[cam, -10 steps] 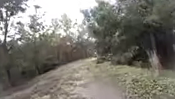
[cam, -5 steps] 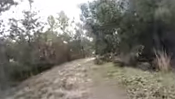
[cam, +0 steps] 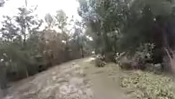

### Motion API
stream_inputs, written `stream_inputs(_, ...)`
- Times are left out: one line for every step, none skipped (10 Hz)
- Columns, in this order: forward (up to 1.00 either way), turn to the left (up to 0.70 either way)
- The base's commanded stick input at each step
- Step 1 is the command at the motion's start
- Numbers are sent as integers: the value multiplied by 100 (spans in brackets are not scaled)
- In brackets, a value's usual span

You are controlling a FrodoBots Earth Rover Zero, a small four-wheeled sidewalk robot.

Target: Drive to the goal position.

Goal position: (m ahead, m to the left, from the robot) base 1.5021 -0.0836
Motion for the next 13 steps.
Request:
stream_inputs(100,27)
stream_inputs(100,27)
stream_inputs(100,27)
stream_inputs(100,24)
stream_inputs(100,0)
stream_inputs(100,0)
stream_inputs(100,0)
stream_inputs(100,0)
stream_inputs(100,0)
stream_inputs(100,0)
stream_inputs(100,0)
stream_inputs(100,0)
stream_inputs(100,-14)
